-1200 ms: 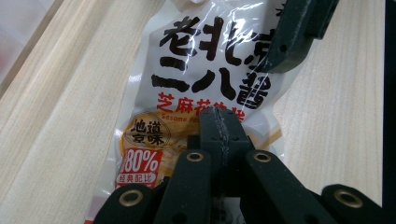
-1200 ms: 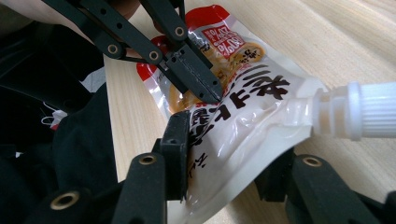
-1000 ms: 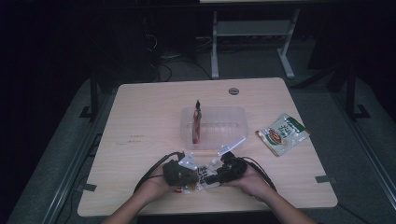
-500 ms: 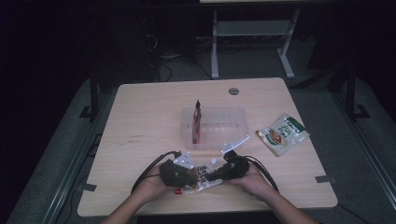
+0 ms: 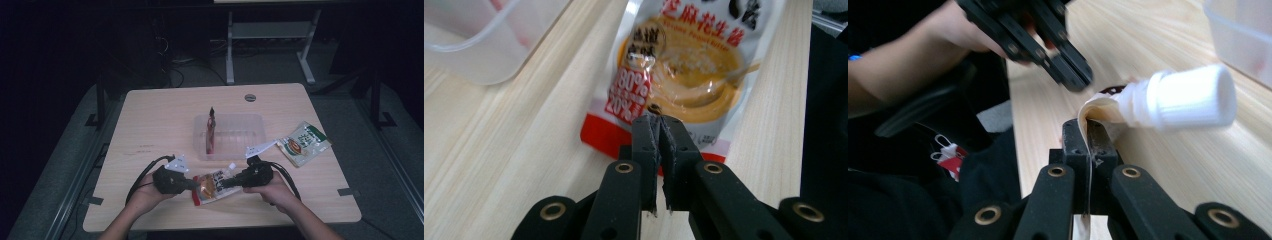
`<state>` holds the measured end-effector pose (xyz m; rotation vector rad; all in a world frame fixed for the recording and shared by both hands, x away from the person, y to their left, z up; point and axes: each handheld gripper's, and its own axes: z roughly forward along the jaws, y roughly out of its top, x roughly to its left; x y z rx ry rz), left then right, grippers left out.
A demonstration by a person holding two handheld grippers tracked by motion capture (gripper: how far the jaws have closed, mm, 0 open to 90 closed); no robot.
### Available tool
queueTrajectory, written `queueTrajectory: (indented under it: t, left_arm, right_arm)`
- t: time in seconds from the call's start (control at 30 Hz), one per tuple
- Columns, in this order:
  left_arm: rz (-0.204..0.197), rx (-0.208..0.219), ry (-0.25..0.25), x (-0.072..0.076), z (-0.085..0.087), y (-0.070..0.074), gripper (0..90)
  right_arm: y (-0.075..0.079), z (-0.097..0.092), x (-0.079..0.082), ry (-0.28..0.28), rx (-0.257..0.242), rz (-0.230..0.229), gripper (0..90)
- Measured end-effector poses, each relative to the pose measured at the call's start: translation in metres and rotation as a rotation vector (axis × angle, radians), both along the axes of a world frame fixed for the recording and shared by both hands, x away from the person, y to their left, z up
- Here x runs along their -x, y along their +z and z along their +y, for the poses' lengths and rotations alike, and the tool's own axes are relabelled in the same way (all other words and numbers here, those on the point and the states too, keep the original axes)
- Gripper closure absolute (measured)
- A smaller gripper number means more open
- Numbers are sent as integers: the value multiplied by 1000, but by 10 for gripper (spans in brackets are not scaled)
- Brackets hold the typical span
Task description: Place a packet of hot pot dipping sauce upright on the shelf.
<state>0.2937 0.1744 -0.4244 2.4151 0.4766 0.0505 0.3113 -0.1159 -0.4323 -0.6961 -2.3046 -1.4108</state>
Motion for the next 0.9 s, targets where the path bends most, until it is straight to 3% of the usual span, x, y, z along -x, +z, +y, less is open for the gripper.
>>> queueTrajectory:
  t: [0.23, 0.57, 0.6, 0.67, 0.9]
  left_arm:
    - [9, -1, -44, 3, -21, -7, 850]
    - [28, 76, -122, 11, -48, -8, 850]
    - [22, 78, -130, 12, -50, -8, 849]
    - [7, 85, -144, 14, -54, -7, 844]
    - [12, 90, -143, 14, -53, -8, 811]
  right_arm:
    - [8, 0, 2, 22, -57, -25, 898]
    - [17, 0, 5, 42, -126, -42, 898]
    - [18, 1, 7, 45, -126, -29, 898]
    - [18, 2, 7, 53, -138, -54, 898]
    - [18, 2, 7, 50, -135, -61, 898]
